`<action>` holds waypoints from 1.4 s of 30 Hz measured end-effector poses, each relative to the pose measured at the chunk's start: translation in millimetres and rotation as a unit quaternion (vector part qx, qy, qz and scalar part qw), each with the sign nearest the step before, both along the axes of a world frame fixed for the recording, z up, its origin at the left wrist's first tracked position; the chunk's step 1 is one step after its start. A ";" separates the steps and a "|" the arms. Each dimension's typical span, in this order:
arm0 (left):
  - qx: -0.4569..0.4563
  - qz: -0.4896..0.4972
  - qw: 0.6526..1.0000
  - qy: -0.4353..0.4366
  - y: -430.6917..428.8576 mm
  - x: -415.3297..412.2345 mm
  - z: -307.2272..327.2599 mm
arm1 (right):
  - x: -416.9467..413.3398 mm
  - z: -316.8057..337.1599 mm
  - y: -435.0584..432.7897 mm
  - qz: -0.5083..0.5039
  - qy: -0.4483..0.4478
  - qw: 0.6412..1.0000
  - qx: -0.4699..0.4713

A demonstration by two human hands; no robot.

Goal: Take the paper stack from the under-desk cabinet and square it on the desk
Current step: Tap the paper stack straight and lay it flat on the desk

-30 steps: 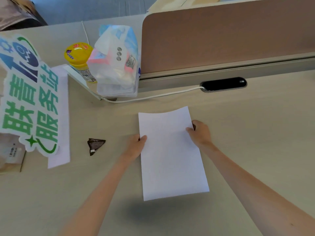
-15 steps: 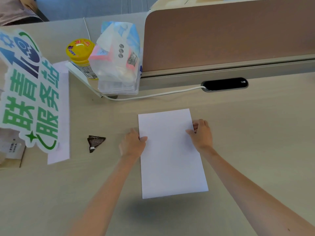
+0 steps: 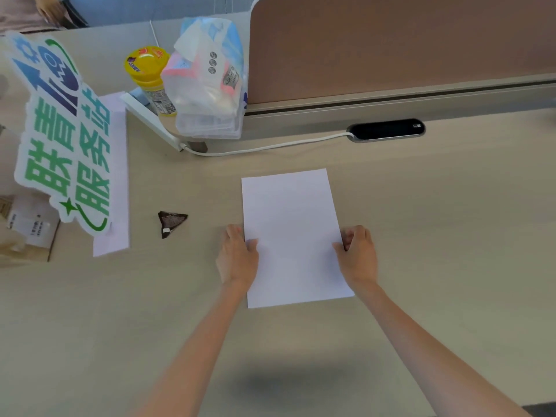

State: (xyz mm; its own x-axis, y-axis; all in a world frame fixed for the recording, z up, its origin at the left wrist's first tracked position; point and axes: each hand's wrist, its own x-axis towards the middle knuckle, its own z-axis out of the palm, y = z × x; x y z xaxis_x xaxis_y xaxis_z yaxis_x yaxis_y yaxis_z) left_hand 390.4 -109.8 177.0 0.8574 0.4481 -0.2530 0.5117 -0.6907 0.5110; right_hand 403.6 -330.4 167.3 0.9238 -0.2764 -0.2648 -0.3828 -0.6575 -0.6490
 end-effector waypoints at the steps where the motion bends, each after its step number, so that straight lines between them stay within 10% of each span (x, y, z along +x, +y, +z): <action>1: 0.005 0.000 1.000 -0.002 -2.3 -4.9 0.5 | -4.1 0.5 -0.3 -0.004 0.000 1.000 0.004; 18: 0.013 -0.011 1.000 -0.020 -3.1 -16.2 3.3 | -8.0 10.8 -6.9 0.078 0.041 0.996 -0.028; 28: 0.190 -0.314 0.921 -0.133 -17.3 33.8 -16.7 | 45.0 -4.2 28.0 0.323 -0.137 0.914 -0.204; 42: 0.198 -0.287 0.935 -0.069 -6.4 38.6 -59.2 | 49.3 -42.9 28.0 0.372 -0.115 0.893 -0.227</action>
